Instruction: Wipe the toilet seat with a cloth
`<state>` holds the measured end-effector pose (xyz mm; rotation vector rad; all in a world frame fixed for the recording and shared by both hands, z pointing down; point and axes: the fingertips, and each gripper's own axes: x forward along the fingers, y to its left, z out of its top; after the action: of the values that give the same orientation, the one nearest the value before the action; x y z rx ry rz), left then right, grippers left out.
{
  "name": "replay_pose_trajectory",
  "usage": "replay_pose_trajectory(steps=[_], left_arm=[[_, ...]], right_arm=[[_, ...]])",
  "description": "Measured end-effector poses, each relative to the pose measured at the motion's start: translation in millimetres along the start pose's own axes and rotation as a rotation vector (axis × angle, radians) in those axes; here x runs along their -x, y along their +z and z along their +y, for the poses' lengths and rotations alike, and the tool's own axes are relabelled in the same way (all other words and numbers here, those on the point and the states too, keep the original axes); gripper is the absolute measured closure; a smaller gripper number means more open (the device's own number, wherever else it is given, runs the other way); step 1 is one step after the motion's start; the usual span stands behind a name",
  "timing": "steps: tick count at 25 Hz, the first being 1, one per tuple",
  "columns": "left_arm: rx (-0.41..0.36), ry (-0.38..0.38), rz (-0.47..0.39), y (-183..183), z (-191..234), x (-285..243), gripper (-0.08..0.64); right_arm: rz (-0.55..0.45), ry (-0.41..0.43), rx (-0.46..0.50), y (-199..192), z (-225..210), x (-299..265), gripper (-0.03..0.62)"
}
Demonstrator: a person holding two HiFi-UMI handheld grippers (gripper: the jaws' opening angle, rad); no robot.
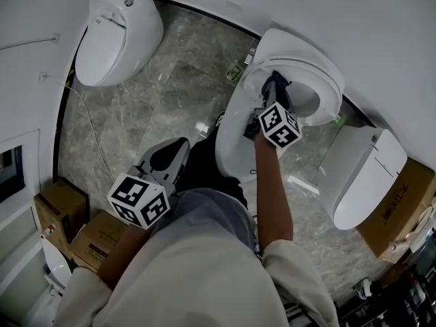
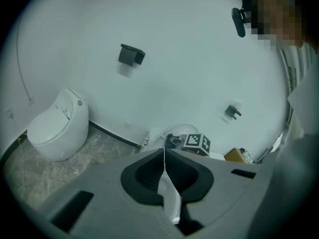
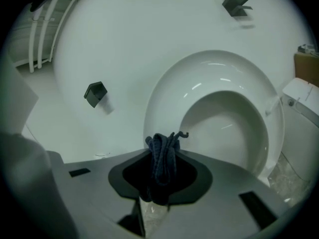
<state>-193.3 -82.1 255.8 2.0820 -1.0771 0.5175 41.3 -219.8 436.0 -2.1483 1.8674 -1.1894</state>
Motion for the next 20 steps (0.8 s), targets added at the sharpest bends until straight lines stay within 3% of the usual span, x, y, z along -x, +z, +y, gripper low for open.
replay_pose_trajectory(steps=[7,14,20], left_arm=[[0.016,0.033,-0.030,4,16,8,0.549],[0.041,0.063,-0.012,-3,30,8,0.549],[0.051,0.075,0.014,-8,37,6,0.549]], right_arm=[[0.085,-0.033,-0.035,-45,-16,-11,0.515],[0.180,-0.070,0.003,-86,-31,-24,0.514],[0.240,-0.115,-0.043,-115,-41,-37,0.514]])
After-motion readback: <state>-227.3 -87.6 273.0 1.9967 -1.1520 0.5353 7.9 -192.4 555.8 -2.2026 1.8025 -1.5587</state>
